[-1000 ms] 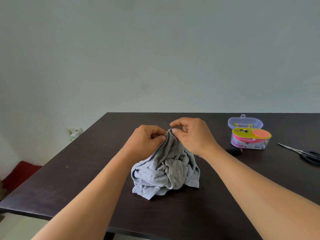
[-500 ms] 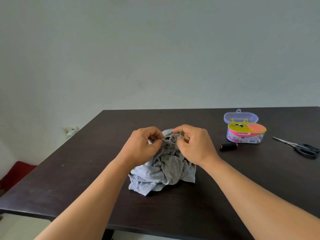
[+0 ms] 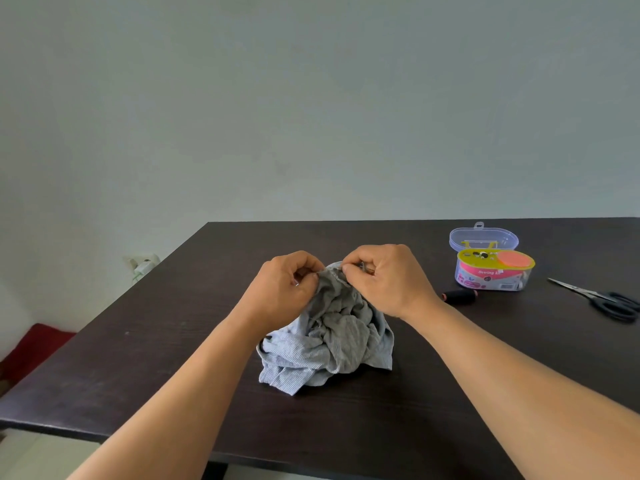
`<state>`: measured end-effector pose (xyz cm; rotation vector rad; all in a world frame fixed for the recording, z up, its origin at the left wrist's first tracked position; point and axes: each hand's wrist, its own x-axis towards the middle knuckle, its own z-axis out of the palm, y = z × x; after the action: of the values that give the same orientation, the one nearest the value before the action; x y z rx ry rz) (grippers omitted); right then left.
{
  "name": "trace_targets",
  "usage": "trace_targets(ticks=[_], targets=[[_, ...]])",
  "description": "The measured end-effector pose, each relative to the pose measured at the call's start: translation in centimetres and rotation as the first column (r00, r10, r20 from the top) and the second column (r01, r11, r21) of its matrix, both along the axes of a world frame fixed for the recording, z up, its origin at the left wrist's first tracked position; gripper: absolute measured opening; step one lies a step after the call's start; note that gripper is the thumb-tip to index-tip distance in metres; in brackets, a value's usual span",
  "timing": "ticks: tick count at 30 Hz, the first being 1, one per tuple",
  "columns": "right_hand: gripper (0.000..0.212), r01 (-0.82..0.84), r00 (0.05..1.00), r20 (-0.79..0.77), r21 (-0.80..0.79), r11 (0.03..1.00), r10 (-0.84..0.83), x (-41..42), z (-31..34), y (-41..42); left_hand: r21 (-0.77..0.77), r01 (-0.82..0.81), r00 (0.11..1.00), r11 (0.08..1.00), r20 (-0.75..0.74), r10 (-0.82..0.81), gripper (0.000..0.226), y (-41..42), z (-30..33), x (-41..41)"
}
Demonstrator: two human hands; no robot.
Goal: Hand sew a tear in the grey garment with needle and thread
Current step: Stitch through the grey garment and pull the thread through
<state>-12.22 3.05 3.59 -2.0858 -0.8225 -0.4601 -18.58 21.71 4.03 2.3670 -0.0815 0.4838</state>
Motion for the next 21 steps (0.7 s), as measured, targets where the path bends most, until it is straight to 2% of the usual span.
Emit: trace_targets(ticks=[3,9,13,18,21], targets=[[0.014,0.006,1.0,0.028,0.023,1.0,-0.007,0.0,0.0,0.1,-0.011,-0.016,1.0,1.0,-0.009,0.016,0.021,-0.1,0.2,0.2],[0.011,0.046,0.998,0.035,0.072,0.996,-0.049,-0.1,0.4,0.2,-0.042,0.012,1.0,0.999,0.008,-0.011,0.006,-0.5,0.6,0.6],[0.01,0.066,0.995,0.073,0.059,0.996,-0.071,-0.3,0.3,0.1,0.013,0.006,1.0,1.0,0.012,-0.006,0.014,-0.6,0.8,0.4],[0.011,0.104,0.988,0.109,0.057,0.993,-0.109,-0.6,-0.2,0.7,-0.042,-0.023,1.0,0.999,0.001,0.023,0.021,-1.6,0.5,0.5],[0.009,0.111,0.987,0.114,0.054,0.992,-0.116,-0.8,-0.1,0.8,-0.075,-0.008,1.0,0.997,0.019,0.009,0.012,-1.6,0.0,0.6]])
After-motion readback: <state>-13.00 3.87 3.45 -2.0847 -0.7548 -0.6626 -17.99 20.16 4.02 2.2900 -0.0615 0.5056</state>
